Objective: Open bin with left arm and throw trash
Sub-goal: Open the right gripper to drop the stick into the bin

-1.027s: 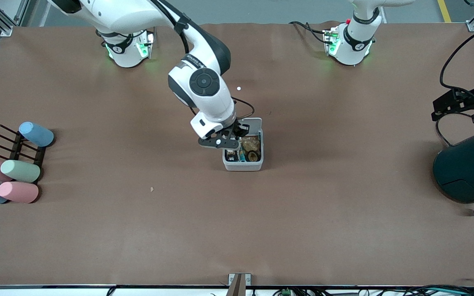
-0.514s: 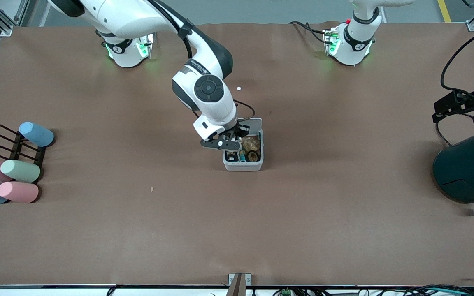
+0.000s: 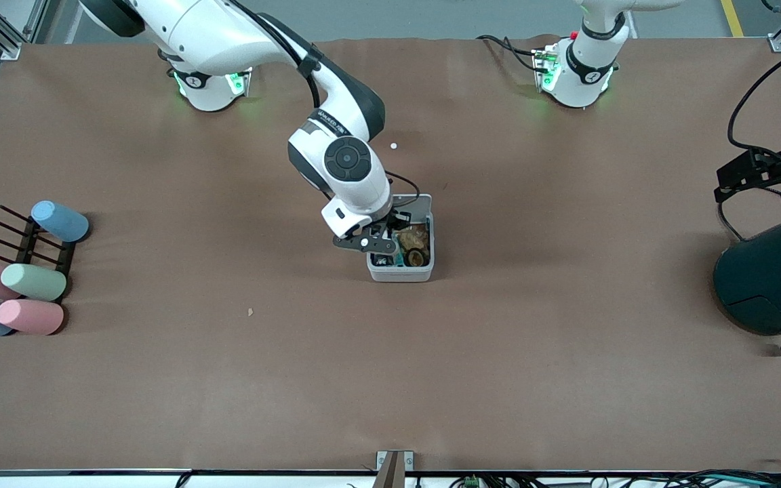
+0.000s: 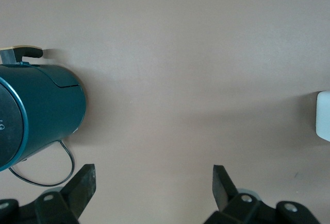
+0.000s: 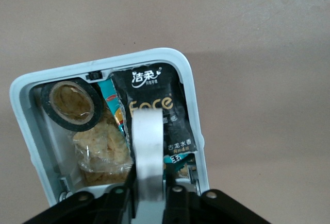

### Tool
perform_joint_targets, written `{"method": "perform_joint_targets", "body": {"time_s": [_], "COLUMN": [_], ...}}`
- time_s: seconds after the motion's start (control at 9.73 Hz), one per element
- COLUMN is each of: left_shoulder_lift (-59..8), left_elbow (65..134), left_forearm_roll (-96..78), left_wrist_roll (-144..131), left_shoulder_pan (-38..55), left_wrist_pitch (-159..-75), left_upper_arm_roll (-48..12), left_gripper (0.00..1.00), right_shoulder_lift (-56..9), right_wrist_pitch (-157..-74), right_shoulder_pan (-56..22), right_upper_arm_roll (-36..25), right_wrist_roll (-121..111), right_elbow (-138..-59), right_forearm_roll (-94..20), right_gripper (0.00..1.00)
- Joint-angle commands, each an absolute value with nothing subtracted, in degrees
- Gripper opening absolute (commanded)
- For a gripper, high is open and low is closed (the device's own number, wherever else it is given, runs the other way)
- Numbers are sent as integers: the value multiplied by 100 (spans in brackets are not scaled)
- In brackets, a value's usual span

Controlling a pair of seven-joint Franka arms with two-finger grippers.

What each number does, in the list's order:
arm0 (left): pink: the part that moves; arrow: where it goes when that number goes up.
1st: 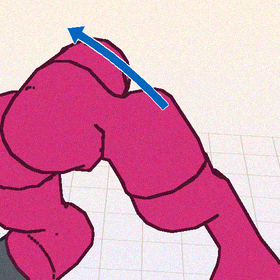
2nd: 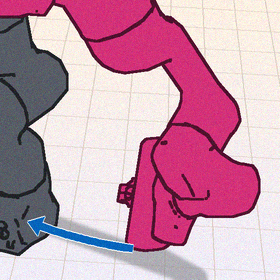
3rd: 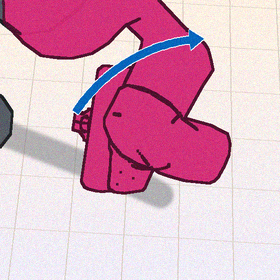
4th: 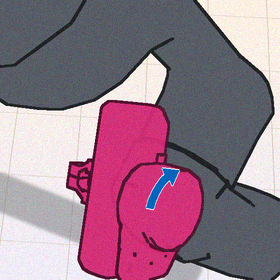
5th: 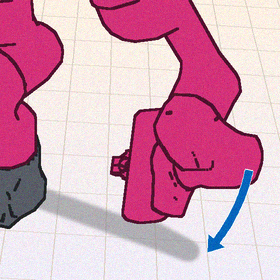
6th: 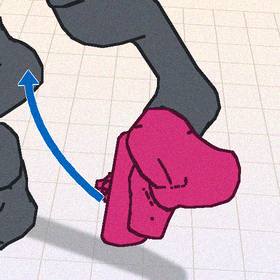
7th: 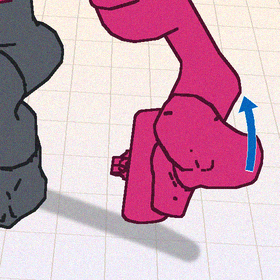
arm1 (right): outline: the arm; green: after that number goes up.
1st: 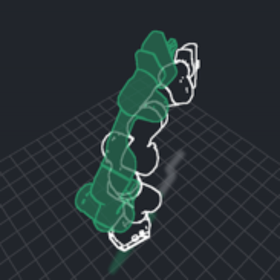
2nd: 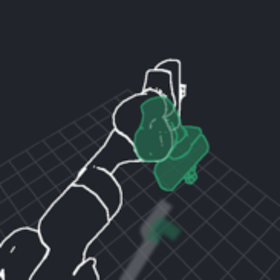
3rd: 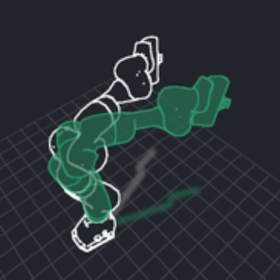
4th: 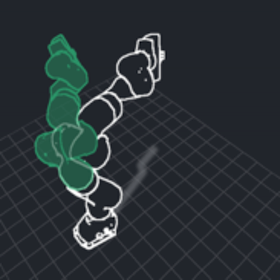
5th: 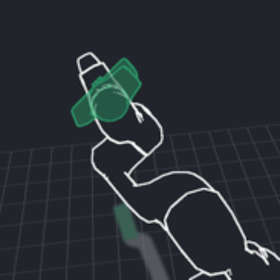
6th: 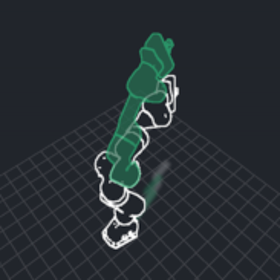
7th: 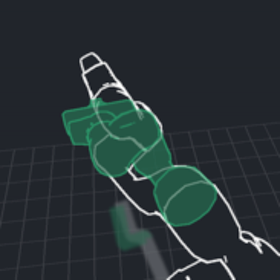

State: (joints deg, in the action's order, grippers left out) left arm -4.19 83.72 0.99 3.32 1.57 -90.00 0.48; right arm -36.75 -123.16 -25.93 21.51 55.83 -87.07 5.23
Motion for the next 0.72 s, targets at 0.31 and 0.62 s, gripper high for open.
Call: {"method": "perform_joint_targets", "body": {"time_s": [0.31,0.62], "left_shoulder_lift": [-483,-492], "left_elbow": [8200,8200], "left_forearm_roll": [44,44], "left_wrist_roll": [343,343], "left_shoulder_pan": [141,149], "left_wrist_pitch": [-8930,-8930], "left_upper_arm_roll": [62,62], "left_gripper": [100,100], "right_shoulder_lift": [-3621,-3473], "right_wrist_pitch": [-12305,-12043], "right_shoulder_pan": [-2566,-2575], "right_upper_arm_roll": [2171,2171], "right_wrist_roll": [6029,6012], "right_elbow": [-8658,-8640], "right_forearm_roll": [563,571], "right_gripper": [67,71]}}
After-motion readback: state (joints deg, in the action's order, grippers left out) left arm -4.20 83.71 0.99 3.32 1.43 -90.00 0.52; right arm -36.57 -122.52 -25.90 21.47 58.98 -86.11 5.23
